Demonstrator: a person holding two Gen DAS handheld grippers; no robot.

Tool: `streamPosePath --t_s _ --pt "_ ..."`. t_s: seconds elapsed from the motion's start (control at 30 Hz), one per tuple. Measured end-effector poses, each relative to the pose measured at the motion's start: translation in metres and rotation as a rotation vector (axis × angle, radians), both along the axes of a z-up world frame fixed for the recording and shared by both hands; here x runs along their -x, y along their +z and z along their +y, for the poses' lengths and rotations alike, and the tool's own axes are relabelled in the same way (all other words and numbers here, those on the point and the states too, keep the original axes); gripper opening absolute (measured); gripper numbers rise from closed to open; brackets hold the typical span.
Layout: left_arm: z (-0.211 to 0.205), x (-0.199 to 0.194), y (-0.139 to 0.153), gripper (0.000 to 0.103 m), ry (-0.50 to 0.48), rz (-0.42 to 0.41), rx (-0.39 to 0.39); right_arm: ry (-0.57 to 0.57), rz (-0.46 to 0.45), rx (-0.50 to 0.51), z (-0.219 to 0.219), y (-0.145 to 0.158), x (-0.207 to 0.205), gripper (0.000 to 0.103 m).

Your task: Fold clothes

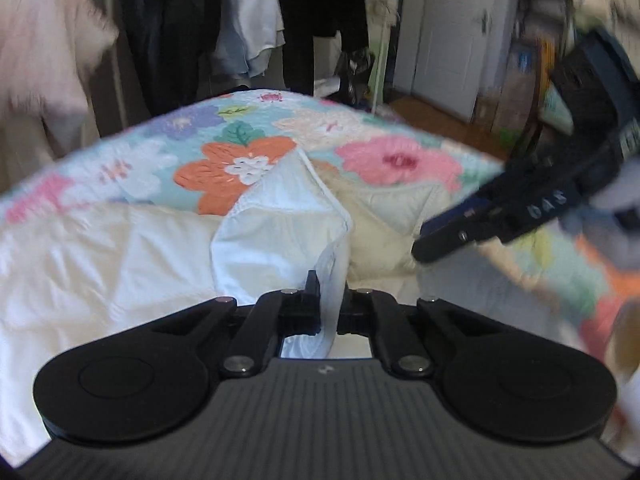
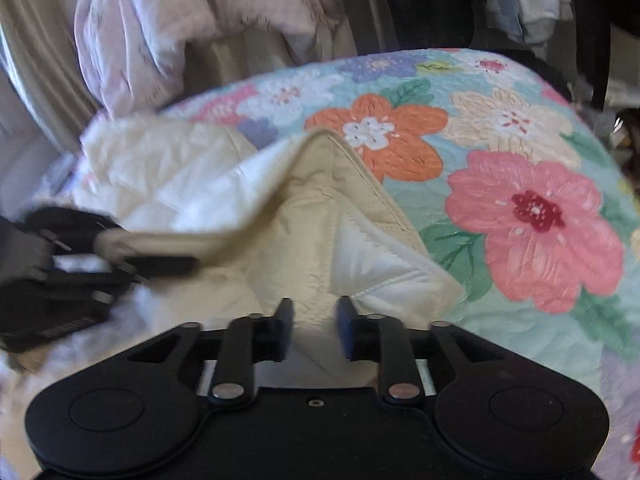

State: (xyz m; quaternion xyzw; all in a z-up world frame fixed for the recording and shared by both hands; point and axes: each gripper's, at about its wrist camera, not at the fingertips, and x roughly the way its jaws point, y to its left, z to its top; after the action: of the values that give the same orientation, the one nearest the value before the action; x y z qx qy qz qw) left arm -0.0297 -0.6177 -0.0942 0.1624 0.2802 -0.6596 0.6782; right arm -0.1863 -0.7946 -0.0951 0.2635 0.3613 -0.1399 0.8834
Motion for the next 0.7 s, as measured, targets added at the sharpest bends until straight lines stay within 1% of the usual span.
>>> streamPosePath --t_s 0.03,0.13,0.17,0.2,0.23,0.3,0.33,0.4,0.43,0.47,0.53,0.57,0.6,0.63,0.7 --pt "0.0 -0.005 0.001 0.005 0.007 0.04 0.021 -0.014 -0.029 -0.038 -0.002 0.003 0.003 0.047" --pt "0.0 -0.014 0.008 0.005 0.008 0.108 0.092 -0.046 -0.116 -0.142 -0.01 0.015 0.009 0.053" --pt "-0.003 -0.015 0.006 0.005 0.008 0.124 0.096 -0.054 -0.145 -0.174 -0.013 0.019 0.01 0.054" --pt "-0.008 -0.015 0.003 0.005 0.005 0.14 0.086 -0.068 -0.17 -0.201 -0.017 0.023 0.009 0.055" --pt "-0.014 -0.013 -0.002 0.005 0.0 0.129 0.063 -0.086 -0.19 -0.218 -0.02 0.027 0.008 0.056" --pt "-0.029 0.0 -0.021 0.007 -0.006 0.055 -0.049 -0.106 -0.213 -0.219 -0.021 0.033 0.001 0.058" --pt "-0.031 0.003 -0.028 0.007 -0.001 0.042 -0.075 -0.1 -0.21 -0.211 -0.02 0.034 -0.004 0.059" --pt "-0.03 0.006 -0.036 0.008 0.006 0.041 -0.078 -0.086 -0.161 -0.174 -0.015 0.031 -0.02 0.059" --pt "-0.027 0.004 -0.035 0.008 0.015 0.059 -0.081 -0.071 -0.14 -0.16 -0.012 0.027 -0.028 0.058" --pt "-0.021 -0.001 -0.031 0.011 0.028 0.091 -0.085 -0.064 -0.109 -0.155 -0.011 0.021 -0.035 0.058" --pt "-0.008 -0.011 -0.021 0.014 0.053 0.151 -0.086 -0.057 -0.038 -0.151 -0.011 0.005 -0.049 0.055" --pt "0.002 -0.018 -0.014 0.024 0.065 0.169 -0.077 -0.06 0.009 -0.14 -0.011 -0.003 -0.055 0.054" --pt "0.013 -0.025 -0.005 0.035 0.08 0.175 -0.067 -0.066 0.061 -0.126 -0.011 -0.011 -0.061 0.048" --pt "0.026 -0.033 0.005 0.037 0.095 0.172 -0.052 -0.063 0.103 -0.092 -0.009 -0.015 -0.065 0.041" --pt "0.054 -0.051 0.027 0.04 0.133 0.149 -0.014 -0.036 0.148 -0.004 0.003 -0.01 -0.073 0.041"
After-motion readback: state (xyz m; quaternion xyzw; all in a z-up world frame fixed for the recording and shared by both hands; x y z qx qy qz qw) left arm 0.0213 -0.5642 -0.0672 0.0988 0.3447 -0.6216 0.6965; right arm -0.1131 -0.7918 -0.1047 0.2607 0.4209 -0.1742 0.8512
